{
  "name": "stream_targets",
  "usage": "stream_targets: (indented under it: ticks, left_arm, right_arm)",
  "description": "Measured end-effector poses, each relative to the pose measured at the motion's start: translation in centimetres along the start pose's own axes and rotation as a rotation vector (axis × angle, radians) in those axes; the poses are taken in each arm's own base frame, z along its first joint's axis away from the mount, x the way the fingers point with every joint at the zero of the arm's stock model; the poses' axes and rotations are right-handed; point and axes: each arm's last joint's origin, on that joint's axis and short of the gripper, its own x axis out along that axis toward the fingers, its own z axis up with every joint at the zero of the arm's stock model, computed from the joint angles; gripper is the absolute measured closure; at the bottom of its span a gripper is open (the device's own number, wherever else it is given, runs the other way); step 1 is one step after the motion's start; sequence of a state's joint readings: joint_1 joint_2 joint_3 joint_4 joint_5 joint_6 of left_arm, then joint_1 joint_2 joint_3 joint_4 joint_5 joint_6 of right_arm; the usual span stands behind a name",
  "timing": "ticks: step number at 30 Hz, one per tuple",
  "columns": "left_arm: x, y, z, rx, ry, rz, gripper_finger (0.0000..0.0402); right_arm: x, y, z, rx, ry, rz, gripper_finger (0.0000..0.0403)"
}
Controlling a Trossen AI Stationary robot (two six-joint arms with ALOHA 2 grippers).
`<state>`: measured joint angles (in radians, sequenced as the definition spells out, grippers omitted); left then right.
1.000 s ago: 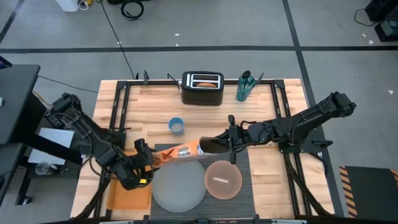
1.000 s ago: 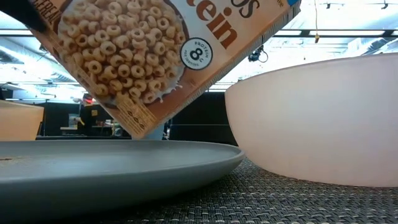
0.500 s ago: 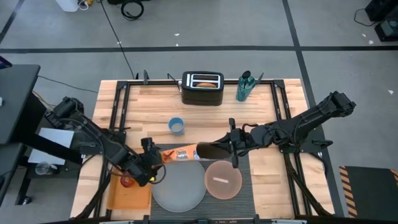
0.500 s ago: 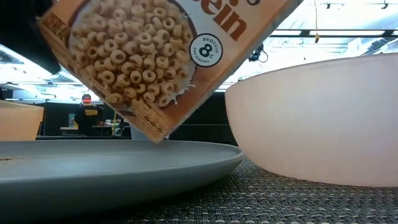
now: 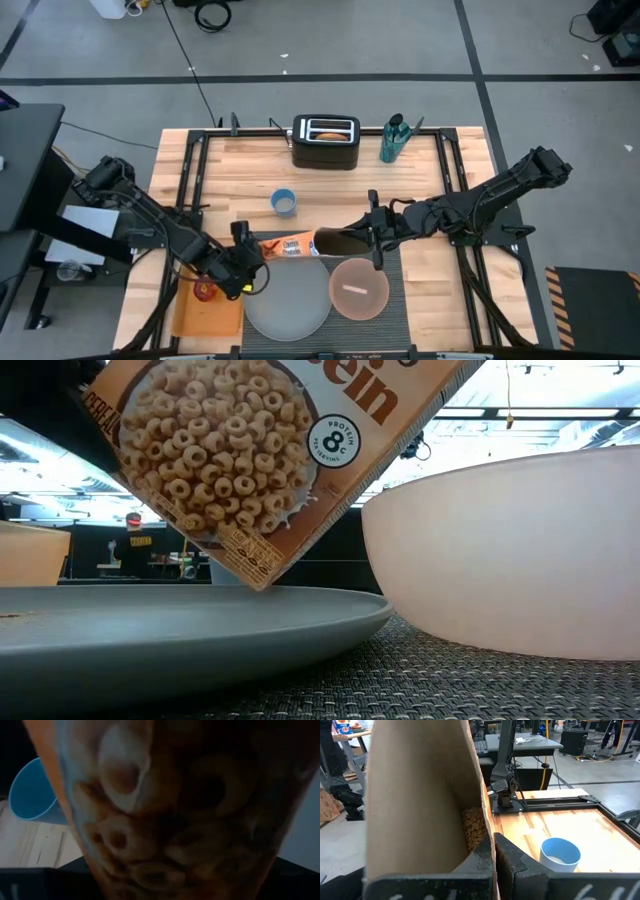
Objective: Arrange a breakfast setting
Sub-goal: Pour the cereal from the cereal box into the light orange bowl
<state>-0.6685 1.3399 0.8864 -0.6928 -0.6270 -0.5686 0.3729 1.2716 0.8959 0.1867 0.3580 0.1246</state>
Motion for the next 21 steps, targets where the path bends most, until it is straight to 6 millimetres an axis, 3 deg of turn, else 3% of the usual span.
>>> stream_targets:
  ticks: [6, 10, 15, 21]
  left_arm:
    - [-0.8, 0.4, 0.3, 0.006, 0.006, -0.039, 0.0186]
    - [-2.1, 0.9, 1.0, -0.013, 0.000, -0.092, 0.0189]
    - [-3.0, 1.3, 1.3, 0.000, 0.043, -0.108, 0.0181]
    - [-3.7, 2.2, 1.4, -0.003, 0.170, -0.124, 0.0189]
  right_arm:
    - [0.0, 0.0, 0.0, -0.012, -0.001, 0.014, 0.0395]
    - [-0.1, 0.1, 0.3, -0.013, -0.017, 0.044, 0.0378]
    - [-0.4, 0.4, 0.2, -0.051, 0.000, 0.078, 0.0327]
    - [-2.3, 0.7, 1.2, -0.072, -0.028, 0.060, 0.0259]
